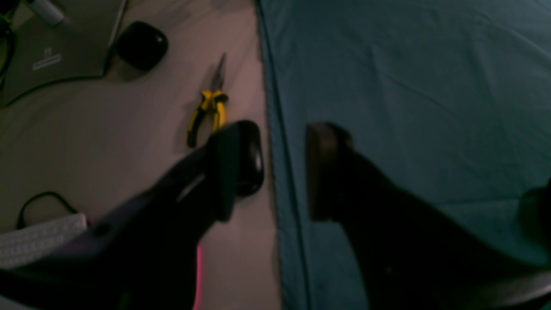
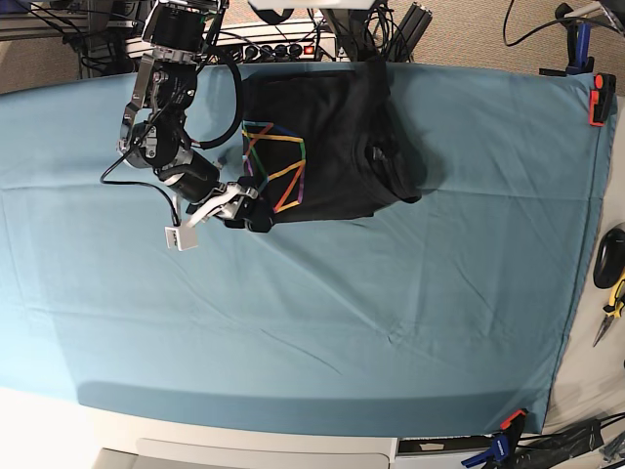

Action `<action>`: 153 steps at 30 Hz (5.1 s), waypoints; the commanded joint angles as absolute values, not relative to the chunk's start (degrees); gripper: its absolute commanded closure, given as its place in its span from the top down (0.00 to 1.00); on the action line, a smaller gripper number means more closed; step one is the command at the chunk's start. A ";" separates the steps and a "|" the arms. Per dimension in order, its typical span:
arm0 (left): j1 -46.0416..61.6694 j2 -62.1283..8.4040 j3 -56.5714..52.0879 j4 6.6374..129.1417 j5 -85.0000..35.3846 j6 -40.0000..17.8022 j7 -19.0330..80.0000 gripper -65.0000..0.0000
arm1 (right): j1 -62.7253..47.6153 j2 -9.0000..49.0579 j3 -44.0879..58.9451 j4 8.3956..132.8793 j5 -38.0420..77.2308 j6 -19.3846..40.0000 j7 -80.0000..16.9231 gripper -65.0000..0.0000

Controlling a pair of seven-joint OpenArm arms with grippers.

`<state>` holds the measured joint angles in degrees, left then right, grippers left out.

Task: Fold the T-shirt properly
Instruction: 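Move the right gripper to the printed side edge and grasp it, then move the left gripper to the opposite edge of the folded shirt, then pull and rotate the folded shirt with both grippers to square it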

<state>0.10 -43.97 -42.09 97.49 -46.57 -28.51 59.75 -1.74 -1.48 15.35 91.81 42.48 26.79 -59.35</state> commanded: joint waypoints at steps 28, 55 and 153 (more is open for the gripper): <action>14.48 -38.28 -42.50 96.97 -67.33 -30.72 67.33 0.38 | -0.84 -1.30 15.33 92.75 43.64 26.96 -59.20 0.05; 21.74 -27.59 -6.63 97.03 -70.28 -28.25 67.94 0.46 | -0.82 -1.26 6.87 92.75 34.63 26.98 -57.78 0.01; 8.73 -23.66 4.10 102.74 -39.03 -15.42 57.34 0.00 | -8.84 -1.28 6.85 101.49 31.00 25.43 -59.96 0.00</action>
<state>9.41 -22.90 4.69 102.19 -40.62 -16.23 58.04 -9.23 -1.32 6.79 100.66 30.63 25.12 -59.59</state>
